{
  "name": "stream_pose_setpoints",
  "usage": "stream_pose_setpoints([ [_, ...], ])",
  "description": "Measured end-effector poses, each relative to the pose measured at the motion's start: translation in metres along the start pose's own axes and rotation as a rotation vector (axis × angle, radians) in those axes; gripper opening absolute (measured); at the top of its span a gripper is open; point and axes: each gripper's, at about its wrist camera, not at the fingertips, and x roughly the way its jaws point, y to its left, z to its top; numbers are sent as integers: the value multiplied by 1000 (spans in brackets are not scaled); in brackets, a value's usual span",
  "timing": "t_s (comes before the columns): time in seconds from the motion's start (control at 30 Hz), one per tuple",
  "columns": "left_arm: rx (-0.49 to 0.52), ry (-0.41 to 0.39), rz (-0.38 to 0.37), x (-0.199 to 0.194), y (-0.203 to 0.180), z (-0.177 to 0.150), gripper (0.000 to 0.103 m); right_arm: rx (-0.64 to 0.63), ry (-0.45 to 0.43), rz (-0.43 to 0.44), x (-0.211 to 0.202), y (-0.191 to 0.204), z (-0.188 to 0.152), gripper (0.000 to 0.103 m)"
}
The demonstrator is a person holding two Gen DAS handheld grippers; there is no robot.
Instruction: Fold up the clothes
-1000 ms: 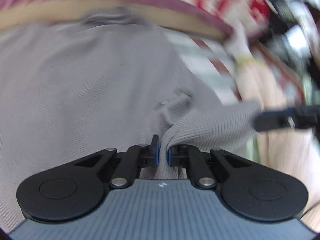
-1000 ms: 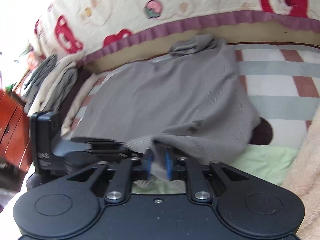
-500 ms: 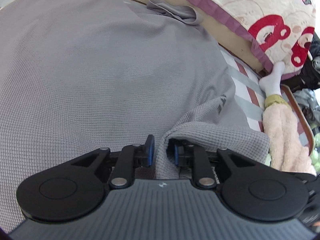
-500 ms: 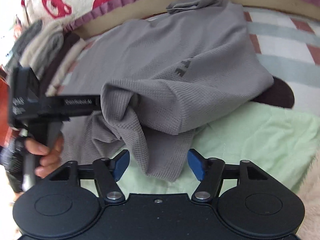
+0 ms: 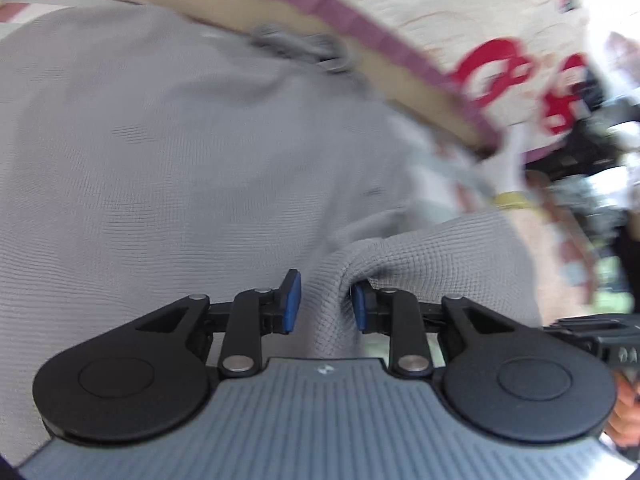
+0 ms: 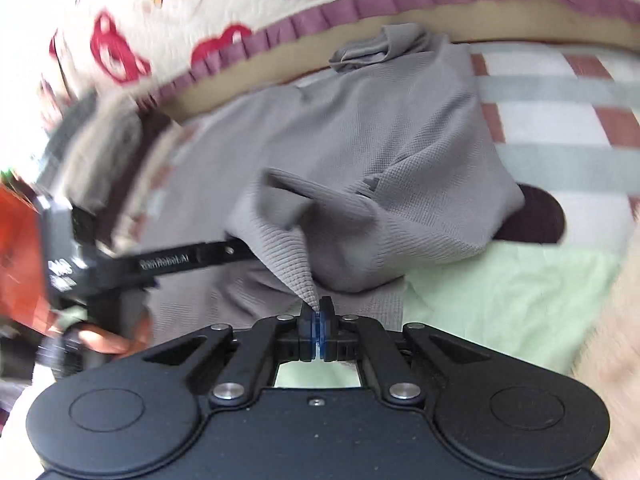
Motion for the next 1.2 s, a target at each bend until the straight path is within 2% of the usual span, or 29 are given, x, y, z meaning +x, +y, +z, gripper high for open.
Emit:
stream_pose_setpoints([
  [0.07,17,-29,-98,-14,-14,-2,31,49,22,69,-25,-6,1,2],
  [0.1,57,-36,-121,-19,-24,-4,34,77,24,84,-31,-12,-1,2],
  [0.2,228,-38,-154,-26,-59,-15,45,162,32,129,-49,-28,-5,3],
  [0.27,333,-34,-172,-29,-79,-23,45,226,36,164,-60,-40,-9,3],
  [0.37,411,-30,-302,-43,-102,-37,45,371,25,260,-55,-51,-20,3],
  [0.43,453,-20,-345,-48,-115,-46,54,442,14,314,-52,-53,-26,3],
  [0.53,523,-5,-324,-47,-130,-60,66,475,11,353,-48,-48,-28,3],
  [0.6,541,20,-299,-38,-134,-67,71,478,13,369,-47,-43,-27,3],
  [0.73,507,28,-227,-27,-139,-71,87,449,40,392,-40,-26,-22,3],
  [0.8,488,29,-197,-23,-140,-73,87,427,59,410,-37,-17,-21,3],
  [0.83,479,28,-201,-23,-137,-72,84,407,70,414,-35,-12,-20,3],
  [0.87,463,24,-199,-23,-132,-71,76,377,84,405,-35,-8,-18,3],
  [0.93,429,24,-132,-21,-121,-65,14,250,94,346,-39,-2,-8,10],
  [0.97,412,26,-90,-20,-114,-62,6,190,64,261,-44,-3,-1,11],
  [1.0,395,28,-48,-18,-108,-60,6,129,35,175,-49,-3,6,24],
  [1.03,378,30,-6,-17,-102,-57,6,71,6,84,-53,-4,12,49],
  [1.07,361,29,36,-16,-95,-54,6,17,-17,-23,-51,-6,16,55],
  [1.13,330,15,106,-16,-84,-48,6,-104,0,-191,-33,-11,16,56],
  [1.2,300,-3,156,-19,-73,-43,6,-189,84,-317,1,-20,12,55],
])
